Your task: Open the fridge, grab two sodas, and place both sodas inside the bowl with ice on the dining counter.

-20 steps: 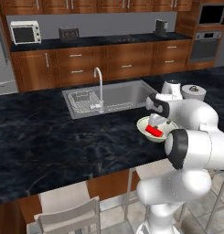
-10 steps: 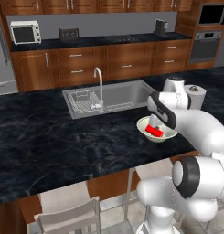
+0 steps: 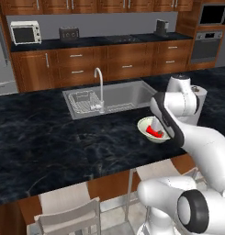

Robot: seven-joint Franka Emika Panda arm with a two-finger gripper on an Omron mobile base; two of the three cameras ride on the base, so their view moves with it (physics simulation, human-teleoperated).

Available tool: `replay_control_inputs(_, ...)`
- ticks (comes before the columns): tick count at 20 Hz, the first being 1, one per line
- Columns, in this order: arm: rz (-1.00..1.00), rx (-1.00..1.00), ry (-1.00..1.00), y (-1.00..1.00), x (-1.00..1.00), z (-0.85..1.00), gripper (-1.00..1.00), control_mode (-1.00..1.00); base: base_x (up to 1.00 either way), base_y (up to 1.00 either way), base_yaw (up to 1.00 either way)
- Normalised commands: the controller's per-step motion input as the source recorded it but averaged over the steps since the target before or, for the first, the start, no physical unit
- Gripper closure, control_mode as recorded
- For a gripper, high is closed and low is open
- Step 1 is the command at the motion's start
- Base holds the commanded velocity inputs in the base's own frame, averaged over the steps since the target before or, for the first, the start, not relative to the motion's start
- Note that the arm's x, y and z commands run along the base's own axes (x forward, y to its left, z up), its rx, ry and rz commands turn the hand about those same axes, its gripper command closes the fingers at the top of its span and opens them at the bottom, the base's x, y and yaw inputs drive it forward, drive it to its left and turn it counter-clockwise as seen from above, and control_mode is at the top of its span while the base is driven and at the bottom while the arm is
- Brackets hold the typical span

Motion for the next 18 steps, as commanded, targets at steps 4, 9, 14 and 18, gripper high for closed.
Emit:
replay_control_inputs(4,-0.03,0.00,0.06,0.24,-0.65,0.28,-1.00,-1.00,0.00,0.00,0.00)
replay_control_inputs(9,-0.03,0.00,0.05,0.23,-0.72,0.08,-1.00,-1.00,0.00,0.00,0.00)
replay_control_inputs(14,-0.02,0.00,0.00,0.25,-0.74,-0.03,-1.00,-1.00,0.00,0.00,0.00)
replay_control_inputs(18,0.00,-0.01,-0.01,0.09,-0.68,-0.15,-1.00,-1.00,0.00,0.00,0.00)
